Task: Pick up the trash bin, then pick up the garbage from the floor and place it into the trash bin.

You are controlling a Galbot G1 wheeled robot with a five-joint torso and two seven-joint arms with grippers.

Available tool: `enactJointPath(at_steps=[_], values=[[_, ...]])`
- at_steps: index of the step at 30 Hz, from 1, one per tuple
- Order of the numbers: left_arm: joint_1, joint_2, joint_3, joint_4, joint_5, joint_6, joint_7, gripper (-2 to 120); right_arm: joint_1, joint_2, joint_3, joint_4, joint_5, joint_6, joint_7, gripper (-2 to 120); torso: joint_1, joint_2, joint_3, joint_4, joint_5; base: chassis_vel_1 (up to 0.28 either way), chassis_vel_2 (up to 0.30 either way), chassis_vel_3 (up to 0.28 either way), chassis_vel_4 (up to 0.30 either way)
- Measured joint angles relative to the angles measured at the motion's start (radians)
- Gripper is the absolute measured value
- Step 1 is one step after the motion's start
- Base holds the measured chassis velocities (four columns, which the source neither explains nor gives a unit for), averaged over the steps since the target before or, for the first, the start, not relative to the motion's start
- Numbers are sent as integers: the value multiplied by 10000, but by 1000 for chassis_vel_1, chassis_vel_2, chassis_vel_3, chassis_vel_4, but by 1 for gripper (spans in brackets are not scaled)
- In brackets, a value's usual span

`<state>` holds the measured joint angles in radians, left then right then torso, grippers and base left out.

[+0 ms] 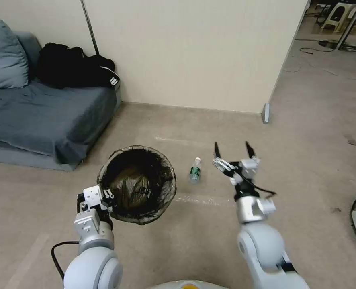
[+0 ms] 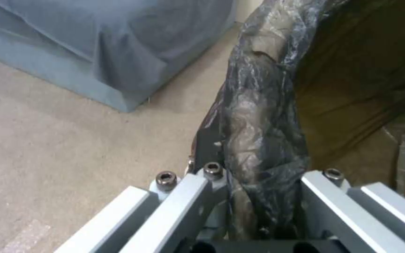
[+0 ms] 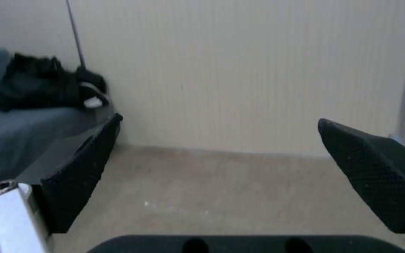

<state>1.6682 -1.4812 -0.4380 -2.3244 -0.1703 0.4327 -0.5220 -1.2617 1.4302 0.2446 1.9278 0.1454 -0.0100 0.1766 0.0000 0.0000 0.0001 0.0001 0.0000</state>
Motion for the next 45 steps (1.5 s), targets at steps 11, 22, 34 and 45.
enactJointPath(at_steps=[11, 22, 34, 45], values=[[87, 74, -232, -334, -249, 190, 2, 0, 3253, 210, -1898, -3394, 2352, -2254, 1472, 100, 0, 0, 1, -1, 0, 0, 0, 0, 0], [310, 327, -742, -524, -531, 211, -48, 0, 5658, 854, -3055, -7509, 3277, -2952, 1568, 100, 0, 0, 0, -2, 0, 0, 0, 0, 0], [882, 201, -873, -819, -323, 154, -56, 0, 6705, 1716, -2533, -11034, 1659, -2434, 848, 100, 0, -1, 0, -2, -1, 0, 0, 0, 0], [1090, -3, -660, -898, 24, 7, -54, 0, 6735, 1792, -1807, -12119, 1401, -2057, 555, 100, 0, -1, -1, 0, 1, 0, 0, 0, 0]])
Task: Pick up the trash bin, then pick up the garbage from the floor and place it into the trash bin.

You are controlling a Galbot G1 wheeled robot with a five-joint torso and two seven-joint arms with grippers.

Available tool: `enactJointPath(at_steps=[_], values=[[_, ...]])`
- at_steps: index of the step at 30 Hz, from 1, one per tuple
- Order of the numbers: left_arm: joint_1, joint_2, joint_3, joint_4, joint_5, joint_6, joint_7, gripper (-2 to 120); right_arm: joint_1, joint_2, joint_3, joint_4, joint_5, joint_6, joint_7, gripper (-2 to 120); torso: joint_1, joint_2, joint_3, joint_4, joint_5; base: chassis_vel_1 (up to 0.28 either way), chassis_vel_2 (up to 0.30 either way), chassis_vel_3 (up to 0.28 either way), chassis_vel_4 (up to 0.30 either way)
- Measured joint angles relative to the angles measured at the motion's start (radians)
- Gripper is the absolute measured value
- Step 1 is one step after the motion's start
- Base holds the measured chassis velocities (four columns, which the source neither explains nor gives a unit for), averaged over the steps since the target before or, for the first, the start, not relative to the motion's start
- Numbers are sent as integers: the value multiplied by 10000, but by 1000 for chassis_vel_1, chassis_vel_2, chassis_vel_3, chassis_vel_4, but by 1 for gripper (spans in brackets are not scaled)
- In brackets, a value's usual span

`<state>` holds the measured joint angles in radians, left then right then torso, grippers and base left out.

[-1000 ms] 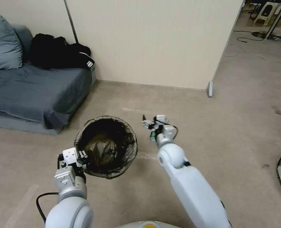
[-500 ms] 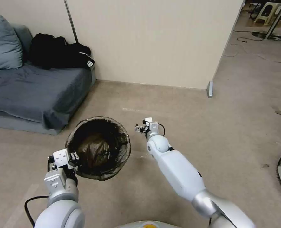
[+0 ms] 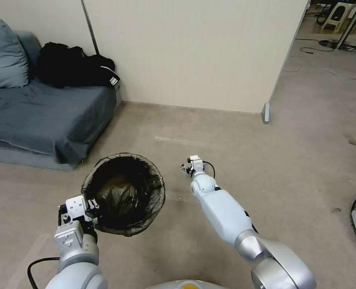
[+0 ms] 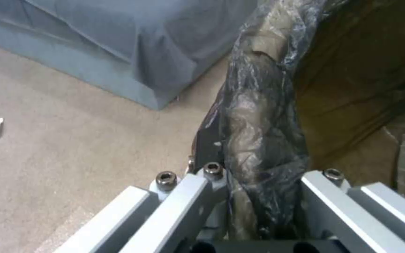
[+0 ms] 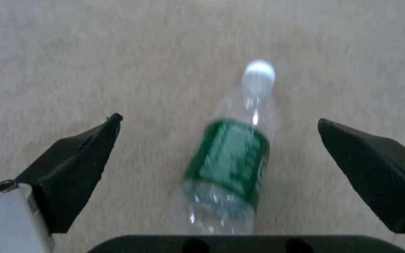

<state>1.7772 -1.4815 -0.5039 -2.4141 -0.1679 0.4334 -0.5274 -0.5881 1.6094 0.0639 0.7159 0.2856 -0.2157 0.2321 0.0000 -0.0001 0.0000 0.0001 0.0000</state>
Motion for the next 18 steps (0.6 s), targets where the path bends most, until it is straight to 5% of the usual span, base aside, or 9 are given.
enactJointPath(at_steps=[18], values=[[118, -118, 230, 120, 454, -199, 45, 0, 195, -12, 882, -1363, 479, 104, -661, 99, 0, 0, 0, -1, 0, 0, 0, 0, 0]])
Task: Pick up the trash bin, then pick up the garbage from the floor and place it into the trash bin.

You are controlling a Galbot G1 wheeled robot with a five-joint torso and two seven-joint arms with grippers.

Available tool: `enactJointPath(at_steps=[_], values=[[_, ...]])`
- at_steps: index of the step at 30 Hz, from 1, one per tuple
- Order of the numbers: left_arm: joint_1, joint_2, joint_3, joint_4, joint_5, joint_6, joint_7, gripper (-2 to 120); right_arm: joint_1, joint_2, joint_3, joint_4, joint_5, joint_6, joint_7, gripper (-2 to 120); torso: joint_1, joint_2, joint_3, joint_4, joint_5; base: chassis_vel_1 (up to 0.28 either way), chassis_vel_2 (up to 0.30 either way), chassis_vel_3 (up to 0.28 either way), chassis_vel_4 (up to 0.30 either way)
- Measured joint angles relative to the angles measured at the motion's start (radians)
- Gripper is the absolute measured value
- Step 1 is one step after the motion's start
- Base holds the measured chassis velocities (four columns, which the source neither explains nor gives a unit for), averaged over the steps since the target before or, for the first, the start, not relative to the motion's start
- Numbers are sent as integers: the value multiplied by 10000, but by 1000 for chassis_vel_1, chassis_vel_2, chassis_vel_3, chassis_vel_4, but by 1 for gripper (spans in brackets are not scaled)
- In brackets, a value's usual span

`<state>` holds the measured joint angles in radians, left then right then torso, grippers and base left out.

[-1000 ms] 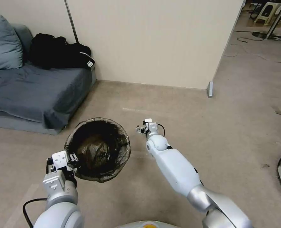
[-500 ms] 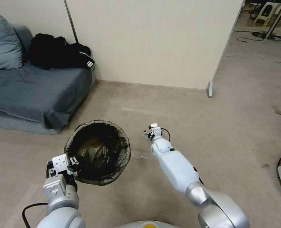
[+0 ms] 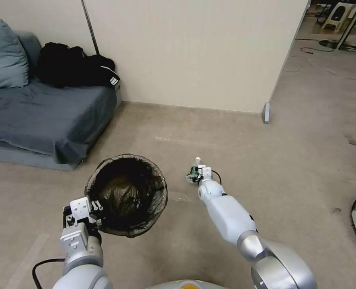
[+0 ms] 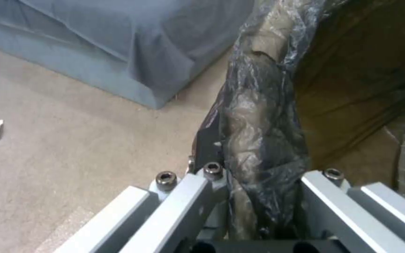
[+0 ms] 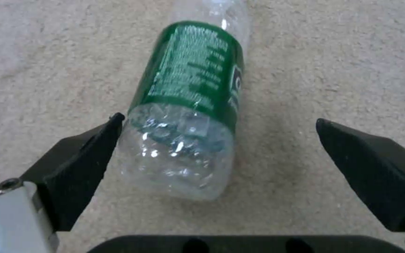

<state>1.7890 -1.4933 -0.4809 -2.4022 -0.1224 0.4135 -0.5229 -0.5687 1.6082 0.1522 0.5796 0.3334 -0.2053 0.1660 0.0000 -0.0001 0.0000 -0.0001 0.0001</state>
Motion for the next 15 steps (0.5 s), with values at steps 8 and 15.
enactJointPath(at_steps=[8, 15], values=[[83, -26, 30, 0, 128, -102, 3, 0, -30, -3, 121, -55, -281, 307, -156, 74, 0, 0, 0, 1, -2, 0, 0, 0, 0], [122, -53, 75, 0, 189, -149, 16, 0, 70, 0, 209, -189, -450, 481, -208, 46, 0, 1, 0, 1, -2, 0, 0, 0, 0]])
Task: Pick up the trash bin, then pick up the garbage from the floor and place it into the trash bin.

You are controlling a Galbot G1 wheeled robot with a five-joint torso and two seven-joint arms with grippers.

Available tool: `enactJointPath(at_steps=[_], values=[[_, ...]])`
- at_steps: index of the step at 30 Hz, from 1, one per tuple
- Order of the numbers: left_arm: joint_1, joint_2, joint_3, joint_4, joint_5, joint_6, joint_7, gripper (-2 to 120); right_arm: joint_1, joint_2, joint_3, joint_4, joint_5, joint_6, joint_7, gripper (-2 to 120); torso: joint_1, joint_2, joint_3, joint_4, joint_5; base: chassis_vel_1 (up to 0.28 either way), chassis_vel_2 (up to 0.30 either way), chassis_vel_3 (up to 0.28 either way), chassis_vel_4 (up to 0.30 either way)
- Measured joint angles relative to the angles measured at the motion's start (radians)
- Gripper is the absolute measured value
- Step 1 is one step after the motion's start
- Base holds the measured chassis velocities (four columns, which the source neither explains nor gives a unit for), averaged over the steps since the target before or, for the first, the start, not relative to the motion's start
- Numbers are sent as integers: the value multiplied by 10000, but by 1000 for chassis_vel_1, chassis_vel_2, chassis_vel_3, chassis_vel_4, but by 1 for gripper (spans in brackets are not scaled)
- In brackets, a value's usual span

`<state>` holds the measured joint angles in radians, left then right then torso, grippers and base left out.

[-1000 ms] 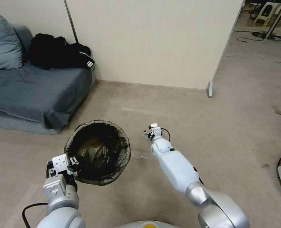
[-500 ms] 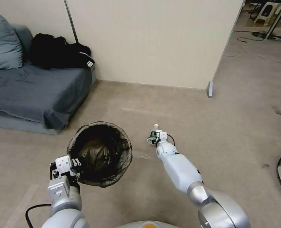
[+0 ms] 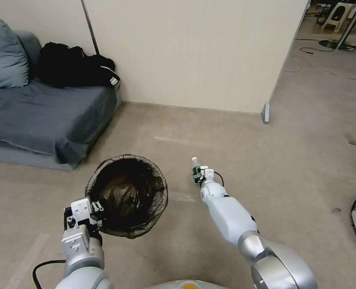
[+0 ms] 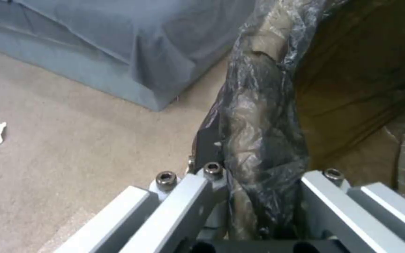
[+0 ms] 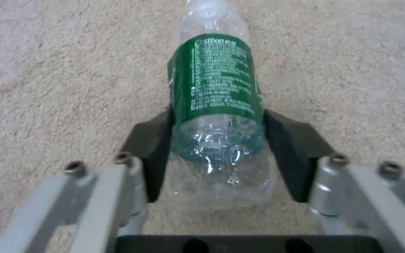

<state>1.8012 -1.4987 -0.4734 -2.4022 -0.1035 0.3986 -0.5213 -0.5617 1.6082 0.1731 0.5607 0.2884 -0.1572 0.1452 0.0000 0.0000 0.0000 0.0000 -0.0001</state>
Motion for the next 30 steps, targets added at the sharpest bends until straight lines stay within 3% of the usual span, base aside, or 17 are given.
enactJointPath(at_steps=[2, 5, 12, 20, 22, 23, 24, 26, 27, 29, 30], values=[[1, 0, -2, 0, 0, -7, 1, 0, 5, 1, 2, -8, -23, 10, -3, 43, 0, 0, 0, 0, 1, 0, 0, 0, 0], [-16, -6, -5, 8, 0, -28, 5, 0, 11, 1, 22, -85, -125, 78, -19, 28, 0, 0, 0, 0, 2, 0, 0, 0, 0], [-108, 2, 21, 121, -35, -33, 9, 0, 2, -1, 118, -194, -368, 318, -94, 13, 0, 0, 0, 0, 2, 0, 0, 0, 0], [-224, 57, 10, 343, -210, 6, 10, 0, -95, -2, 109, 21, -411, 522, -140, 10, 0, 0, 0, -1, 1, 0, 0, 0, 0], [-397, 155, 8, 578, -534, 148, -25, 0, -656, -21, -269, 1545, 83, 863, 6, 10, 0, 0, 0, -2, -4, 0, 0, 0, 0], [-397, 155, 8, 578, -534, 148, -25, 0, -656, -21, -269, 1545, 83, 863, 6, 10, 0, 0, 0, -2, -4, 0, 0, 0, 0], [-450, 179, 5, 610, -608, 190, -26, 0, -1067, -77, -455, 2624, 237, 920, 67, 10, 1, 0, 1, 2, 9, 0, 0, 0, 0], [-546, 226, -8, 706, -748, 255, -47, 0, -1828, -334, -721, 4797, 346, 1029, 152, 10, 0, 0, -1, -1, -6, 0, 0, 0, 0], [-546, 226, -8, 706, -748, 255, -47, 0, -1828, -334, -721, 4797, 346, 1029, 152, 10, 0, 0, -1, -1, -6, 0, 0, 0, 0], [-595, 255, 2, 822, -825, 285, -56, 0, -2494, -550, -1028, 6442, 363, 1165, 131, 10, 0, 0, 0, -1, 5, 0, 0, 0, 0], [-595, 255, 2, 822, -825, 285, -56, 0, -2494, -550, -1028, 6442, 363, 1165, 131, 10, 0, 0, 0, -1, 5, 0, 0, 0, 0]])
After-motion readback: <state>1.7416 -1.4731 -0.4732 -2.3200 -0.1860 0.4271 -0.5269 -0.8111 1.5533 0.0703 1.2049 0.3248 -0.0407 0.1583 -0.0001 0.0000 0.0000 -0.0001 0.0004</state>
